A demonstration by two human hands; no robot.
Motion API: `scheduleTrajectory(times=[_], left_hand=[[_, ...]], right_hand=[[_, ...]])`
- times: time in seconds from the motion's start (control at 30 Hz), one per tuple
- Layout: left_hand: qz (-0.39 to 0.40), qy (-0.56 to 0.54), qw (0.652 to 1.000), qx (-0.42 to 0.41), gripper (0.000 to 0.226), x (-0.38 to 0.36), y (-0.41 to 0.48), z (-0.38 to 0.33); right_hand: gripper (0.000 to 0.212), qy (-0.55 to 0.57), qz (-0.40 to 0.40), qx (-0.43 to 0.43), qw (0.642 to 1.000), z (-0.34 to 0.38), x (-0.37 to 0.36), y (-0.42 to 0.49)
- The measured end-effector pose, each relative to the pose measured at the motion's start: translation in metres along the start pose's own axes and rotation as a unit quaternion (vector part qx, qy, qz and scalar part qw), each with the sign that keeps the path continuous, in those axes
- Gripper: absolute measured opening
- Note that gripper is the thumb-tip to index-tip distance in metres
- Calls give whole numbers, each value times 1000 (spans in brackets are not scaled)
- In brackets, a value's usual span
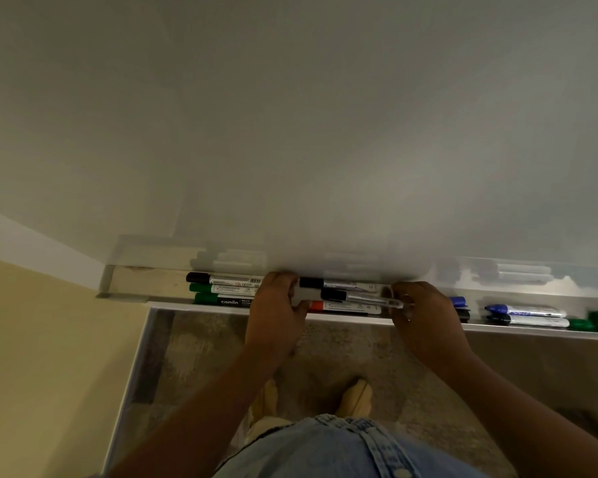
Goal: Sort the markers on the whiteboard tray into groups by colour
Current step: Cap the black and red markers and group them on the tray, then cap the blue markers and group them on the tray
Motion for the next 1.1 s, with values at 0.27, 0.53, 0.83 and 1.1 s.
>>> scheduleTrajectory(times=[0.27,0.53,0.83,1.1], left_hand=[[35,18,999,22,40,-6,5,1],[53,5,999,10,45,-10,6,-1],[81,-30,996,28,32,-9,0,2],[91,-44,995,-9,51,3,-12,9]], right_hand=[[24,13,2,2,1000,0,-8,4],[32,48,12,7,999,2,-15,4],[36,109,17,-26,994,-3,-15,0],[33,99,-40,-43,993,6,-6,-26]])
Point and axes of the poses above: each hand's wrist, its own y-axis towards the middle knuckle, its own x-axis out of the back of the hand, z = x × y, the point moved 7 cm from there along y, towards the middle knuckle, and after that the axes turned 11 degrees about z, right-handed, at the moved point
